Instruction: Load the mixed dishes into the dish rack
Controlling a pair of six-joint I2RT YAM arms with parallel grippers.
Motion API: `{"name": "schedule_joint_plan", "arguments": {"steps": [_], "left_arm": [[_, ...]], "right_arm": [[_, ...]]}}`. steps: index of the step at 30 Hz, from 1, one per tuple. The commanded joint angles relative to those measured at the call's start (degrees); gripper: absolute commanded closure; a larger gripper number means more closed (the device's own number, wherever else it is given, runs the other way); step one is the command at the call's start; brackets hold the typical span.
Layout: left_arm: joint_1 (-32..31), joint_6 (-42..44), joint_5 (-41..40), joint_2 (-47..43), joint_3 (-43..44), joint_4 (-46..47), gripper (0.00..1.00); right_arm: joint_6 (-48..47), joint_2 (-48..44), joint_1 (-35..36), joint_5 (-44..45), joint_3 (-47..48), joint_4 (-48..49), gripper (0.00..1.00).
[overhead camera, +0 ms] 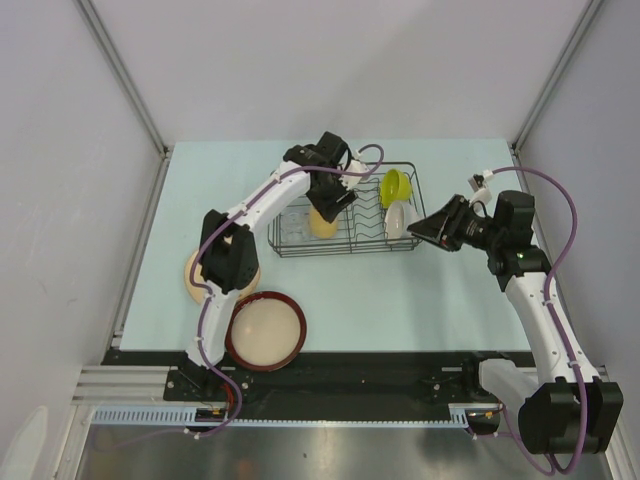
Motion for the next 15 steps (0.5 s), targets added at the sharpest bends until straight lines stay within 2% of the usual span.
{"name": "schedule_joint_plan", "arguments": {"steps": [1, 4, 11, 15], "left_arm": [[0.2, -0.6, 1.3, -0.4, 0.5, 0.4, 0.43], [0.4, -0.4, 0.9, -0.4, 0.5, 0.4, 0.47], [1.7, 0.4, -2.7, 0.2, 2.5, 1.2, 0.46], [2.6, 1.7, -7.4, 0.4, 3.5, 1.9, 0.46]], "right_arm": [[-1.2, -0.3, -0.2, 0.2, 0.0, 0.0, 0.64], [-1.2, -0.5, -1.6, 0.3, 0.0, -0.2, 0.65], [-1.5, -0.7, -1.6, 0.3, 0.0, -0.7, 0.67], [-1.6, -0.9, -1.7, 0.2, -0.1, -0.8, 0.68]]}}
